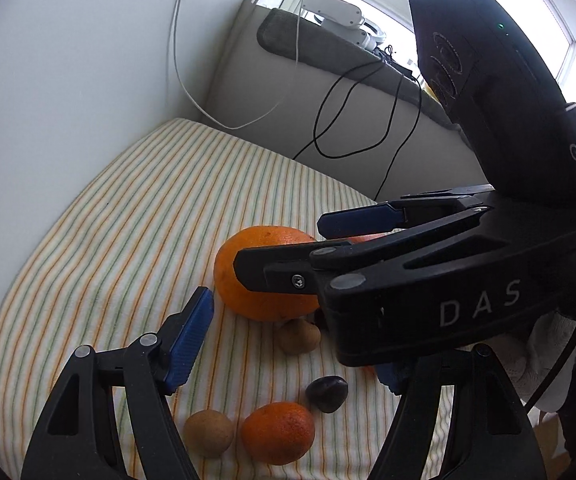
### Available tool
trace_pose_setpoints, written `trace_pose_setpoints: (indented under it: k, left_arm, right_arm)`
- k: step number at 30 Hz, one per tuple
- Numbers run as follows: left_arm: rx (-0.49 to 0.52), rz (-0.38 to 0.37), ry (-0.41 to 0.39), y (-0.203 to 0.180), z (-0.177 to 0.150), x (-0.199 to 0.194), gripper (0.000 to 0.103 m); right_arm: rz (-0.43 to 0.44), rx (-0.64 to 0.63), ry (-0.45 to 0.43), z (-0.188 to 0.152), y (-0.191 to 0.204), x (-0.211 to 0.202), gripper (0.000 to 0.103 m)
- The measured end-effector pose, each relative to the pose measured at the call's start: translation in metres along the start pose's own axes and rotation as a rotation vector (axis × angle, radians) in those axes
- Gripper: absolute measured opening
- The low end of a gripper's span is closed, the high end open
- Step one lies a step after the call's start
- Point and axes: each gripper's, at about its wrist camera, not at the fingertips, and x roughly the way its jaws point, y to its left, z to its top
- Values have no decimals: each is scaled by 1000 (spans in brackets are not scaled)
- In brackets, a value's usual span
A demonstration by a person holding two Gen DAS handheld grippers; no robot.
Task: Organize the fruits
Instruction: 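Close the right gripper around the large orange and lift it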
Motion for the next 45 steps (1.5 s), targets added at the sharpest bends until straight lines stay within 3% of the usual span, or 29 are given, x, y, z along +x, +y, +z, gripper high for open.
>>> trace_pose_setpoints:
  k: [16, 25, 45]
  left_arm:
    - [-74, -27, 38, 9, 12, 31, 71]
    - [-76, -25, 14, 8, 7, 23, 70]
    - [-15, -15, -62, -27, 13, -24, 69]
  right_arm:
    - [-2, -22, 36, 3, -7, 21, 75]
    - [4, -8, 19, -3, -10, 16, 74]
    - [12, -9, -85, -25, -1, -58, 74]
